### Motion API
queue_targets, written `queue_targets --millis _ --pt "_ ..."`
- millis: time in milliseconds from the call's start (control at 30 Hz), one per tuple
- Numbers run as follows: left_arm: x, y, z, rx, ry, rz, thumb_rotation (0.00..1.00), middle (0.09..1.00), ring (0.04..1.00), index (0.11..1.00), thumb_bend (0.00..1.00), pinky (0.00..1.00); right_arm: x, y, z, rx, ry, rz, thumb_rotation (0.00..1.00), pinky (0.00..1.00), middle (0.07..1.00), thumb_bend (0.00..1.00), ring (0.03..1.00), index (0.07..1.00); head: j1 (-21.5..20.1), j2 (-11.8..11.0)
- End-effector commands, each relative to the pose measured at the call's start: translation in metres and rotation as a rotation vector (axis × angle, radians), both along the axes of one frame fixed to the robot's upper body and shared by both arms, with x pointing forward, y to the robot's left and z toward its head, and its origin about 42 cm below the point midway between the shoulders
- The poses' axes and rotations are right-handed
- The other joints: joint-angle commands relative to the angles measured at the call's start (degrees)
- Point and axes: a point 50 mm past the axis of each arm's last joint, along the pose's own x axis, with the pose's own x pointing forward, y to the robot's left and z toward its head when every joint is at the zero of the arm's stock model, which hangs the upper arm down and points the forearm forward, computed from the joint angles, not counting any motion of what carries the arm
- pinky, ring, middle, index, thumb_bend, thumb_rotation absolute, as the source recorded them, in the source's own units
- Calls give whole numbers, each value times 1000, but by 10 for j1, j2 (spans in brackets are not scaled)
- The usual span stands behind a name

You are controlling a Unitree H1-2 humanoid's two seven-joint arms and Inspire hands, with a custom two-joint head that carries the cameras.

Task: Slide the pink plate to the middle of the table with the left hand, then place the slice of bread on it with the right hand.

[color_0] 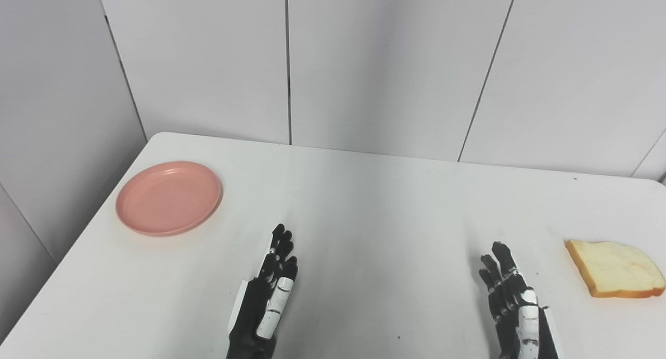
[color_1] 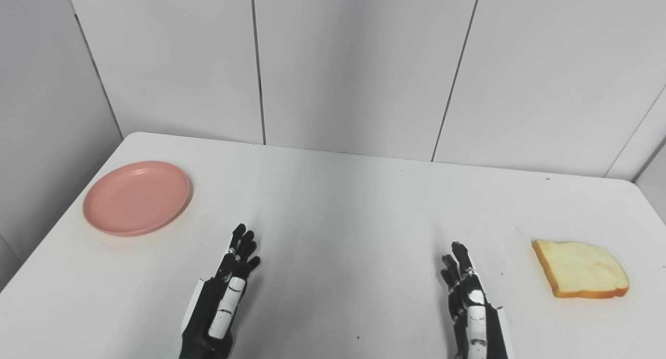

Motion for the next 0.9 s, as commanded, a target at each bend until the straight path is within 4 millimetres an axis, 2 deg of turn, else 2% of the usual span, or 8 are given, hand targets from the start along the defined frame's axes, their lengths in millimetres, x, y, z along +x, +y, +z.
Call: queue_targets --millis 0,200,567,733,867 --pt "-4 -8 -12 -14 28 9 812 996 991 978 639 961 -18 -24 -36 -45 126 -26 987 971 977 750 961 920 -1 -4" --pt "-4 -8 -17 -9 26 9 810 994 986 975 627 958 -16 -24 -39 -44 128 -35 976 961 968 774 952 914 0 -13" --pt "-3 -9 -18 -17 22 9 807 998 991 976 625 968 -15 -25 -38 -47 123 -28 975 959 969 770 952 917 9 -13" --pt "-1 -5 -8 -12 -14 19 817 994 987 976 659 962 -15 -22 -38 -43 129 -24 981 960 966 792 948 928 18 -10" --pt "6 4 12 -14 -58 47 833 987 973 982 713 935 -15 -19 -37 -40 130 -15 986 966 965 801 947 930 17 -7"
